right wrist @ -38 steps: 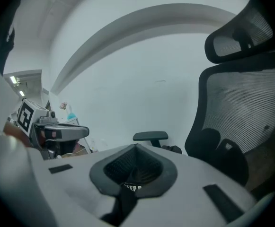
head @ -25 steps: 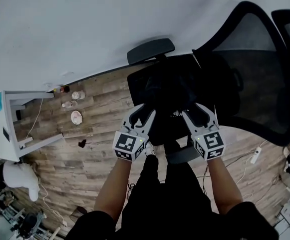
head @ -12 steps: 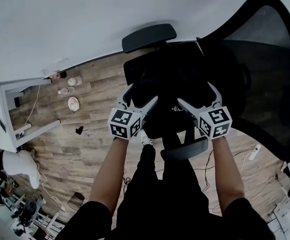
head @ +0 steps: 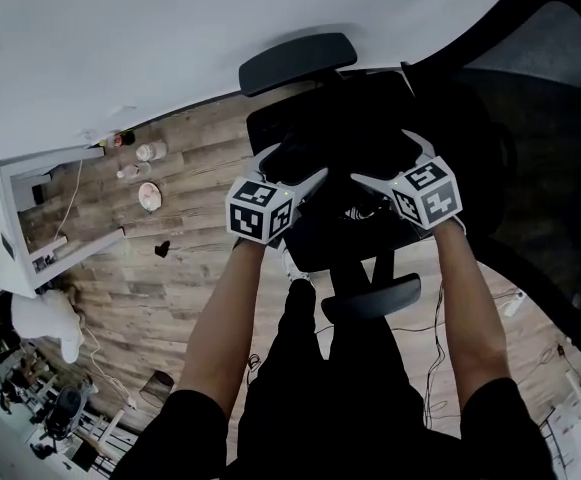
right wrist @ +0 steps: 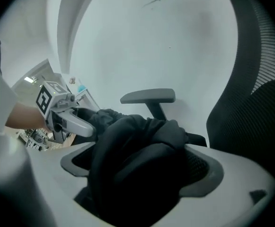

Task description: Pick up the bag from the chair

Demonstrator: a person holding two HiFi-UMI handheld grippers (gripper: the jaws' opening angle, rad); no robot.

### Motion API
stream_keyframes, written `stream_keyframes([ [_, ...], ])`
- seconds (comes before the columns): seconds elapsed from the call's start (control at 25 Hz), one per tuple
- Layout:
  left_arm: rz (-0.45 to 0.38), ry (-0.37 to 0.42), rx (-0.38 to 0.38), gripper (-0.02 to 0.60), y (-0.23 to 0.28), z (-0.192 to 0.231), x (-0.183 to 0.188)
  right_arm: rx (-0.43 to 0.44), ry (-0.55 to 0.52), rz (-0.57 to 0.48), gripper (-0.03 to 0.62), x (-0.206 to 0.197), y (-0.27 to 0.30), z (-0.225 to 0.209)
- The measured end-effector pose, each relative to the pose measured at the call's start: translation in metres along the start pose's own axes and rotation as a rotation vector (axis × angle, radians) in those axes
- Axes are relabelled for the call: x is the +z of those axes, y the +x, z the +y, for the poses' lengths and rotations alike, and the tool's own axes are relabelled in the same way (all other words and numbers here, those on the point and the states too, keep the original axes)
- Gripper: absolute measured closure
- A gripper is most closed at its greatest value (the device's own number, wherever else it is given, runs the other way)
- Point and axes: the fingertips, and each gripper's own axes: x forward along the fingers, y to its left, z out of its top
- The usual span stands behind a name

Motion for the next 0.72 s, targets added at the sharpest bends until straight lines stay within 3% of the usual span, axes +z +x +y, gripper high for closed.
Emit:
stream_keyframes([
  [0.16, 0.0, -0.012, 0.011, 0.173, 0.001, 0.002, 0.0, -0.016, 0.027, 0.016, 0.066, 0.002, 0.005, -0.002],
  [0.2, -0.002, -0.009, 0.026, 0.2, 0.0, 0.004, 0.0, -0.022, 0.031, 0.017, 0.068, 0.002, 0.005, -0.002],
  [0.28, -0.006, 0.009, 0.061, 0.354, -0.001, 0.008, 0.002, -0.049, 0.016, 0.012, 0.096, 0.004, 0.004, -0.004],
  [0.48, -0.001, 0.055, 0.093, 0.466, 0.001, 0.004, 0.004, -0.163, -0.112, 0.013, 0.331, 0.003, 0.002, -0.005],
  [0.6, -0.025, 0.058, 0.093, 0.5, -0.002, 0.0, 0.009, -0.22, -0.141, 0.012, 0.427, 0.002, -0.001, -0.002],
  [0.72, -0.046, 0.077, 0.106, 0.508, -0.008, -0.006, 0.015, -0.251, -0.136, -0.04, 0.467, 0.006, -0.011, 0.0],
])
